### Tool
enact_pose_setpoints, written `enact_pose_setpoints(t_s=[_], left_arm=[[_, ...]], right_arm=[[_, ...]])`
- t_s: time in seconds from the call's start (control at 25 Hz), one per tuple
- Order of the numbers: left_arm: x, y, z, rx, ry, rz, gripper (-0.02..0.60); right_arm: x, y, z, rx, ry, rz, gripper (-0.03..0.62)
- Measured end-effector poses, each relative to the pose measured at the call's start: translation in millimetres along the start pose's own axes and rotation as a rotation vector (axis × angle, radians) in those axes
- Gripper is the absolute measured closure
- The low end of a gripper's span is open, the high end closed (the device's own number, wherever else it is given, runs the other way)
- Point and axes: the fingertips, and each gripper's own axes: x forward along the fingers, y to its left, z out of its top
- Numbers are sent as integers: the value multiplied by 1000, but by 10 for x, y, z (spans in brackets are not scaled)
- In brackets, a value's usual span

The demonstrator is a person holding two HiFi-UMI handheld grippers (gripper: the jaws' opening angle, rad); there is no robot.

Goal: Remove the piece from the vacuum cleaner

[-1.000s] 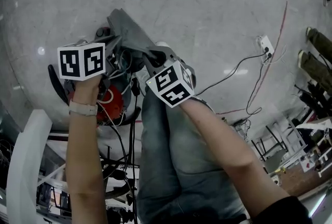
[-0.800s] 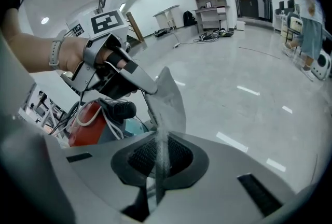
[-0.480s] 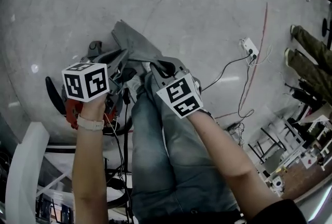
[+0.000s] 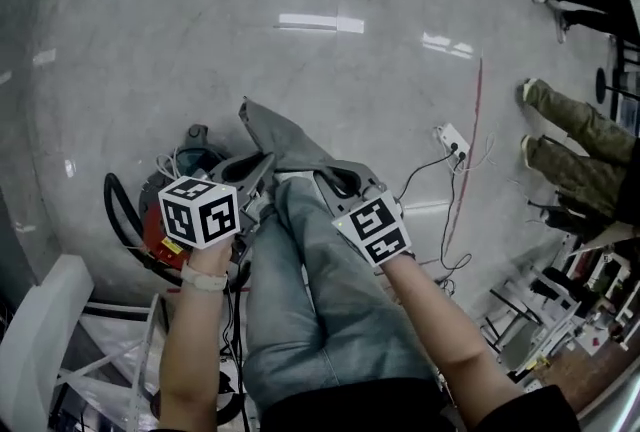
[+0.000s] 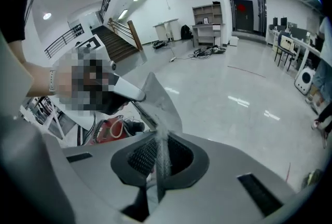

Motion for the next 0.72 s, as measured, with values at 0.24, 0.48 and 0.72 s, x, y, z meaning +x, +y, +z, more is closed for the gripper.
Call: enact_pose_setpoints(t_s=[0.24, 0.48, 0.72], left_arm=[[-453, -809, 368, 93, -82, -51, 548], [-928, -1591, 646, 172, -145, -80, 546], [-1288, -2287, 898, 321, -193, -90, 546]], right_arm=[[-812, 106, 619, -66, -60, -37, 553], [-1606, 334, 1083, -101, -110, -58, 551], [-2294, 460, 1541, -178, -182, -104, 551]])
